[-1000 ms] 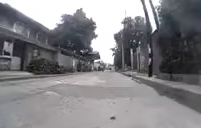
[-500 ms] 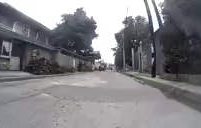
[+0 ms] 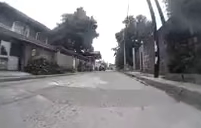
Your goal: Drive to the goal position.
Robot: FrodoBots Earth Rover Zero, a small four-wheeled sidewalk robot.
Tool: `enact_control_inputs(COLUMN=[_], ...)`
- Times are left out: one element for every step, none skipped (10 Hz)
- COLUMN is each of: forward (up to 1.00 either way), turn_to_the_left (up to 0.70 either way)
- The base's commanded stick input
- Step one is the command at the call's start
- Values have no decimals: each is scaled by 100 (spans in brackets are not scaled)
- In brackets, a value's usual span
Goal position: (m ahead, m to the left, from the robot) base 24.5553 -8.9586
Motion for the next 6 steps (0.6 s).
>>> enact_control_inputs(forward=[50, 50, 50, 50, 50, 50], turn_to_the_left=[0, 0, 0, 0, 0, 0])
